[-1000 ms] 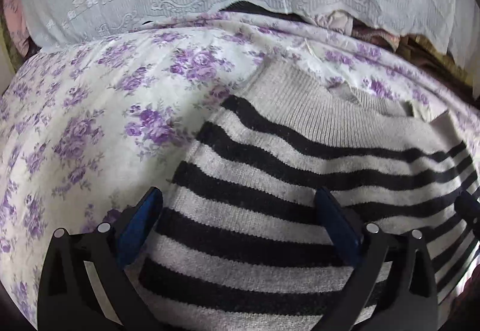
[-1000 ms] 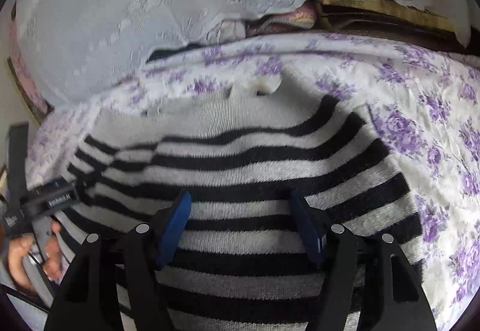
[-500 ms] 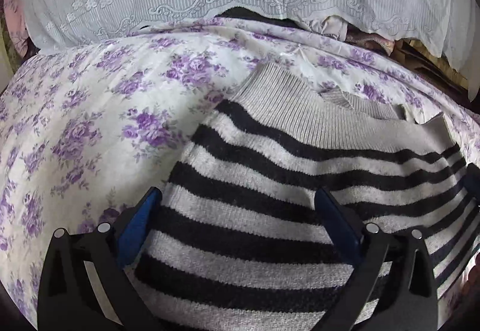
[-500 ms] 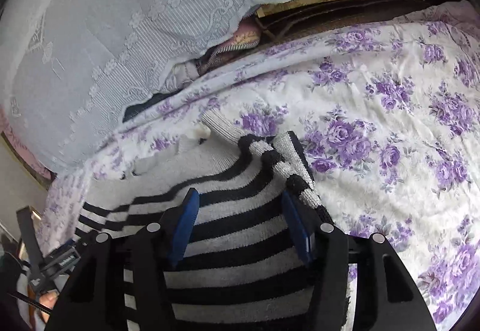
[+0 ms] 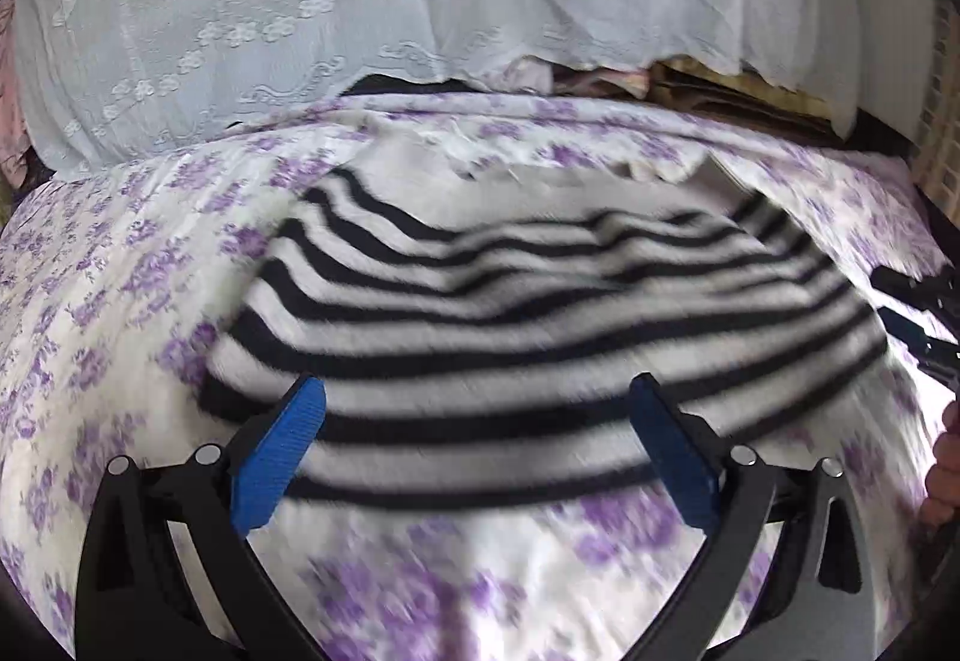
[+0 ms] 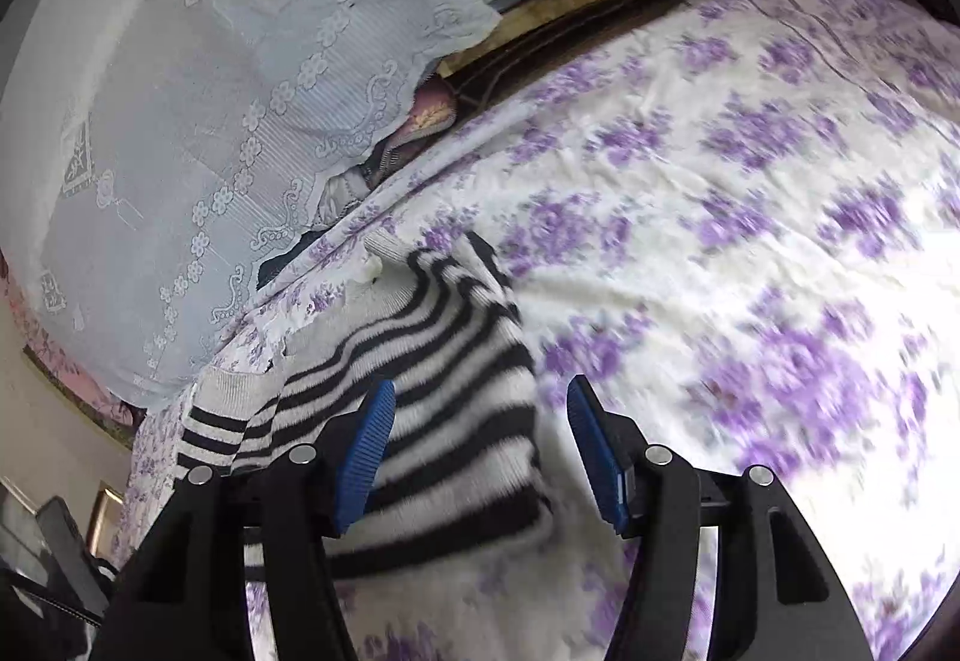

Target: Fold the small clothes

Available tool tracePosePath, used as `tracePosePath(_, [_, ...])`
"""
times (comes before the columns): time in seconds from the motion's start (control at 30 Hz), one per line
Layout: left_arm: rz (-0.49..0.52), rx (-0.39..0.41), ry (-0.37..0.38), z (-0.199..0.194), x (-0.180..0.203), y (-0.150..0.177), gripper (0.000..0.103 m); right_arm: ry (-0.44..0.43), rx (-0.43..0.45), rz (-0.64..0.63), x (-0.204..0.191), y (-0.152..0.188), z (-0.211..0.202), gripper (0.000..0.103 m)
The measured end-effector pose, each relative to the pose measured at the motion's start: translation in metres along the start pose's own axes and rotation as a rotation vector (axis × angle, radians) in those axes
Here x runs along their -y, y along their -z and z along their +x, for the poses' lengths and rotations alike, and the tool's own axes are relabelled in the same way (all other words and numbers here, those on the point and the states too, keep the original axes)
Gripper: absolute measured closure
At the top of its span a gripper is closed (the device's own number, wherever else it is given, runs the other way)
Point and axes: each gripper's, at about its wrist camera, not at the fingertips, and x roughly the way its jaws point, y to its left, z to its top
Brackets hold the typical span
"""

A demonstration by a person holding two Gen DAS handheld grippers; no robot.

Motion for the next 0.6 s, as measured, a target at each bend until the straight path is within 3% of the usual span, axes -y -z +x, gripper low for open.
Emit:
tracePosePath(0.13, [0.087, 0.000, -0.016, -0.013, 0.023, 0.019, 0.005, -0.025, -0.040, 0.058, 0.015, 0.019, -0.012, 0.040])
tracePosePath(0.3, [0.166, 0.019, 0.018, -0.030, 0.047, 0.032, 0.005, -0.114, -0.081, 0.113, 0.020, 0.031, -0.018, 0.040])
tracePosePath(0.47, [0.337, 0.064, 0.022, -0.033, 0.098, 0.030, 0.005, -0.214, -0.143, 0.200, 0.025, 0.017, 0.004, 0.040])
tracePosePath(0.6, [0.450, 0.031, 0.023, -0.013, 0.138, 0.027, 0.005, -0.268, -0.195, 0.258, 0.034, -0.005, 0.030, 0.043])
